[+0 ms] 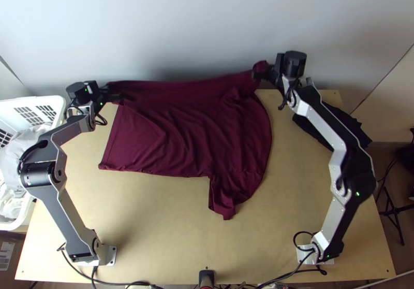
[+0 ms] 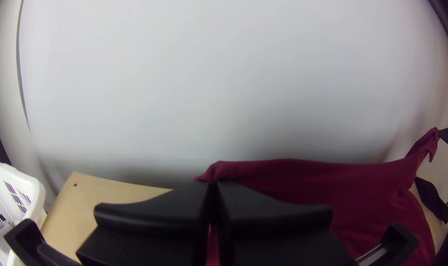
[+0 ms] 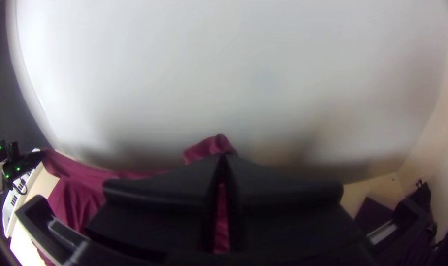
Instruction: Fold the t-shirt
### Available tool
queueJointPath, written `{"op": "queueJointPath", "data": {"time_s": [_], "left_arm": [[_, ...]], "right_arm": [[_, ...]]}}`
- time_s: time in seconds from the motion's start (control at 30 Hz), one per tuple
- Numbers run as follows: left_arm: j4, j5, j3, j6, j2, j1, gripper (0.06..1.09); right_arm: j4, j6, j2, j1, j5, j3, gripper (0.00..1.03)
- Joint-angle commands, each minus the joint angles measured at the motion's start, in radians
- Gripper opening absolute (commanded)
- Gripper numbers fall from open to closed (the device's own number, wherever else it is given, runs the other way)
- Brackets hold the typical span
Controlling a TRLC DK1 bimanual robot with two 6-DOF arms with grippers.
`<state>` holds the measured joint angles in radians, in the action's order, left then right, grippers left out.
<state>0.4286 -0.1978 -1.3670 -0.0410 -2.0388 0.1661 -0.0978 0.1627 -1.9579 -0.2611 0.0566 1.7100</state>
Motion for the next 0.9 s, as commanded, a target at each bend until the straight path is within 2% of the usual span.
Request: {"op": "queueJointPath", "data": {"time_s": [0.0,0.2,0.4,0.6,0.87], "left_arm": [[0.004,-0.006,0.052,0.020,0.014,-0.007,0.10],[0.004,-0.012,0.063,0.039,0.015,0.009,0.10],[0.012,-0.014,0.097,0.059,0.015,0.009,0.10],[0.016,-0.037,0.129,0.087,0.014,0.009,0.10],[0.015,-0.040,0.135,0.087,0.015,0.019,0.10]], "right_arm": [[-0.091,0.003,0.157,-0.047,0.002,-0.182,0.03],[-0.117,0.044,0.264,-0.089,0.002,-0.339,0.03],[-0.168,0.112,0.278,-0.101,0.000,-0.418,0.03],[-0.218,0.118,0.294,-0.116,-0.006,-0.464,0.03],[-0.304,0.110,0.295,-0.150,-0.070,-0.518,0.03]]}}
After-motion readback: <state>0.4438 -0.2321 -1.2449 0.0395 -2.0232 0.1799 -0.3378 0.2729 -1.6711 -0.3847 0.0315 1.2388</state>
